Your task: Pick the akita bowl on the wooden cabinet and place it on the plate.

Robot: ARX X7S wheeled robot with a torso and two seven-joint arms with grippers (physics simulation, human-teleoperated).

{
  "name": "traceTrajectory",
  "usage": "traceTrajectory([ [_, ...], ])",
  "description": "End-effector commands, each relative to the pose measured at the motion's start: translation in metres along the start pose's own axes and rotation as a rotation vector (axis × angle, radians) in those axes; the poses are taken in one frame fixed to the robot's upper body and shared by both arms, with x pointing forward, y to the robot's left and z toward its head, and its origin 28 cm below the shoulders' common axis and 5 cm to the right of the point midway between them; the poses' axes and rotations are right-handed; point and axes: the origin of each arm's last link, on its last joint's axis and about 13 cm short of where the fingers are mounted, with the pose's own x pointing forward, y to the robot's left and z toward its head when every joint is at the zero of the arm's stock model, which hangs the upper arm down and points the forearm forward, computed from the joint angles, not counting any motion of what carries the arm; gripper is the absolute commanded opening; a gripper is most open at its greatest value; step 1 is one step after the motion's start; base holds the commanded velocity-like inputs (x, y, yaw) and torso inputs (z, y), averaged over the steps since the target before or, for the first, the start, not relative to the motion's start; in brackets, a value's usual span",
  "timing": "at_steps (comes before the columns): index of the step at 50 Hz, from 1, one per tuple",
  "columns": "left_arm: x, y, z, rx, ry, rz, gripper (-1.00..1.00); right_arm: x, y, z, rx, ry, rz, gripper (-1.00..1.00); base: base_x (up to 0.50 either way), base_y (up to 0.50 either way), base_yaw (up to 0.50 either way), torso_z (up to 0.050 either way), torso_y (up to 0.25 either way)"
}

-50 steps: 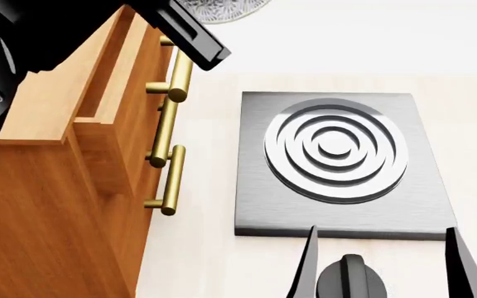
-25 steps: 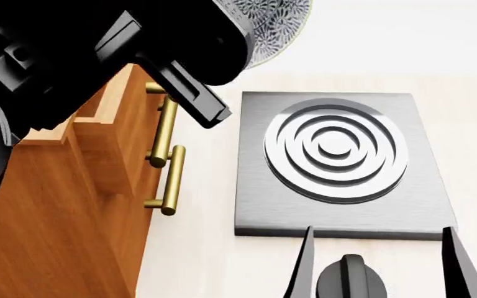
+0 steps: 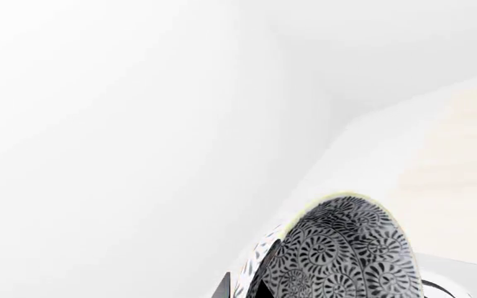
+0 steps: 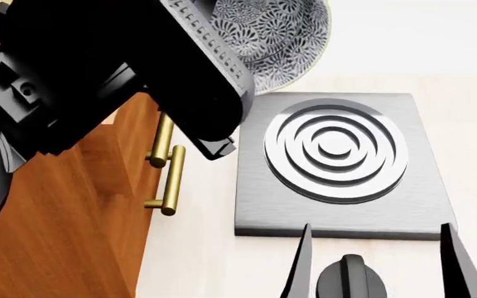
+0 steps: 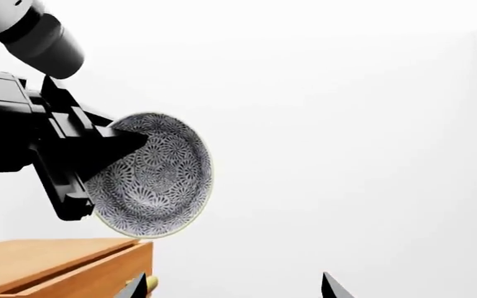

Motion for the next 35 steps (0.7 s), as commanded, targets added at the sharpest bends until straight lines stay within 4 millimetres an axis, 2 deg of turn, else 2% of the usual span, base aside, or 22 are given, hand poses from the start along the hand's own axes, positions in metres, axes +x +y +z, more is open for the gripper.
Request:
traceTrajectory([
  [1,0.008,0.003,0.001,0.012,-0.062,-0.012,-1.00,0.002,-0.001,0.003,-0.008,-0.028,-0.001,1.00,0.00,0.00,0.00,0.000,0.000],
  [9,0.018,0.009,-0.002,0.002,-0.108,-0.059,-1.00,0.002,-0.001,0.002,-0.010,-0.027,-0.001,1.00,0.00,0.00,0.00,0.000,0.000],
  [14,0.024,0.006,-0.004,0.005,-0.124,-0.100,-1.00,0.002,-0.002,0.004,-0.013,-0.031,-0.004,1.00,0.00,0.00,0.00,0.000,0.000],
  [29,0.018,0.003,-0.013,0.053,-0.140,-0.143,-1.00,0.005,-0.002,0.004,-0.020,-0.028,-0.002,1.00,0.00,0.00,0.00,0.000,0.001],
  [35,0.016,0.003,-0.020,0.052,-0.146,-0.165,-1.00,0.012,-0.001,0.004,-0.016,-0.025,0.011,1.00,0.00,0.00,0.00,0.000,0.000],
])
